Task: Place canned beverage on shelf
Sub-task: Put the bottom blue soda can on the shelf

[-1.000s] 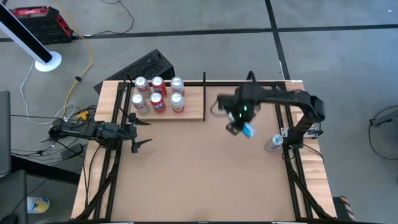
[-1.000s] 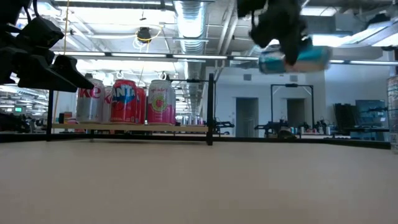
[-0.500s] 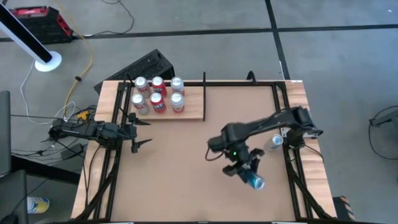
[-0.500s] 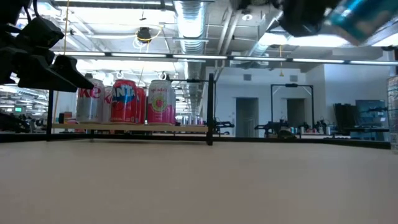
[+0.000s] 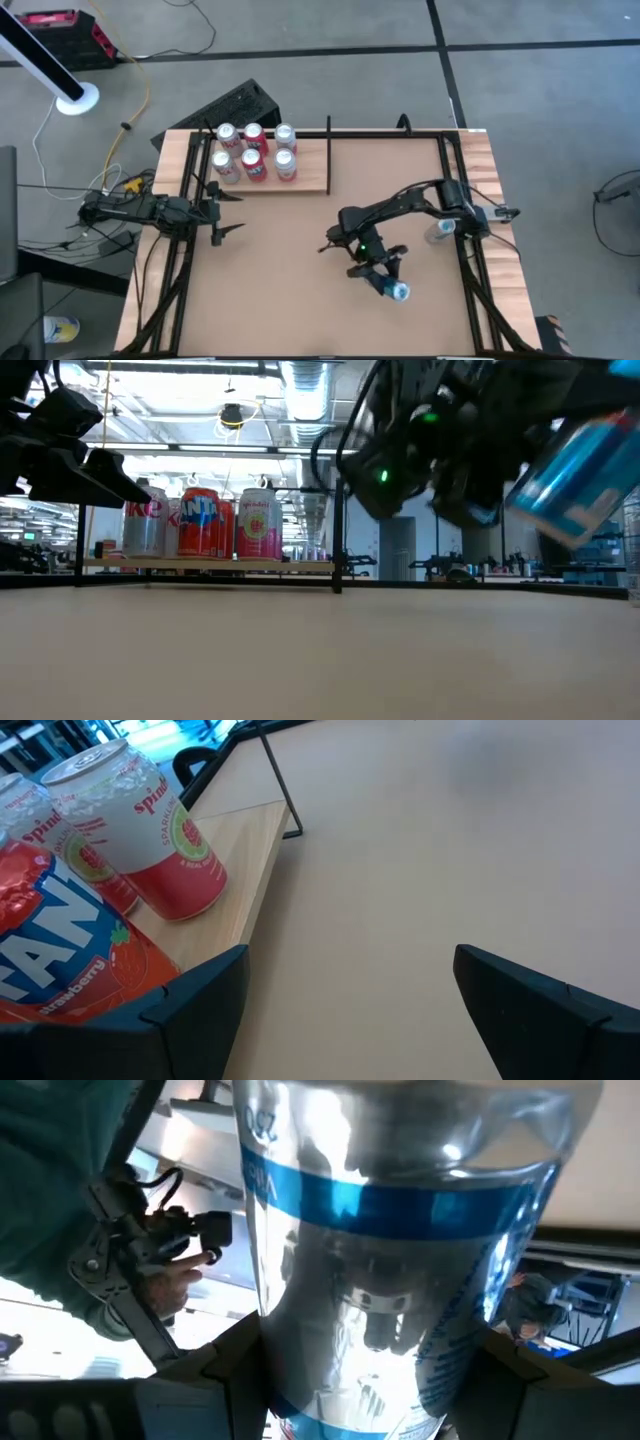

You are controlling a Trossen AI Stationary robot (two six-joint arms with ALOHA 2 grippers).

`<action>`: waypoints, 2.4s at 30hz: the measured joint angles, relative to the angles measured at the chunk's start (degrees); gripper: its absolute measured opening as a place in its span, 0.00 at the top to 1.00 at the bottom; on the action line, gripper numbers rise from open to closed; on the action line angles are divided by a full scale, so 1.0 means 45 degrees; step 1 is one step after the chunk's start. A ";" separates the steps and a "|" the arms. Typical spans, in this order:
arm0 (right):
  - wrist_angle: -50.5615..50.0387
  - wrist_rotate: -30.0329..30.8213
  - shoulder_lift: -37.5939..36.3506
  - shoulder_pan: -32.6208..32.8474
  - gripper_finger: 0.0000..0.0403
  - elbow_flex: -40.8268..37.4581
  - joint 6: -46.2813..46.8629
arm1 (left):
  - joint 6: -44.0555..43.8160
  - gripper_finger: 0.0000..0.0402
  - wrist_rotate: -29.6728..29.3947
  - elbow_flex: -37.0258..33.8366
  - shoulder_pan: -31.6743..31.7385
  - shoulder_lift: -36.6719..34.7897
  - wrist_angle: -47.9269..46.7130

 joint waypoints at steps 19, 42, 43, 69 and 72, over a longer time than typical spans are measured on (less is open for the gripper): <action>0.0271 0.0093 0.0952 -0.0721 0.31 0.0019 -0.1095 | 0.0000 0.16 0.0000 0.0000 -0.0005 0.0000 -0.0002; 0.0386 0.1365 0.0932 -0.0736 0.19 0.0019 -0.0639 | 0.0000 0.16 -0.0003 0.0000 -0.0005 -0.0005 -0.0002; 0.0384 0.1362 0.0932 -0.0738 0.19 0.0019 -0.0581 | -0.0002 0.16 -0.0002 0.0000 -0.0002 -0.0002 -0.0001; 0.9933 1.3558 -0.3091 0.7324 0.42 0.1423 1.2615 | 0.0000 0.16 -0.0005 0.0000 -0.0005 -0.0005 -0.0002; 0.9905 1.3658 -0.2171 0.8297 0.63 0.1383 1.3622 | -0.0002 0.16 -0.0005 0.0000 -0.0005 -0.0005 0.0000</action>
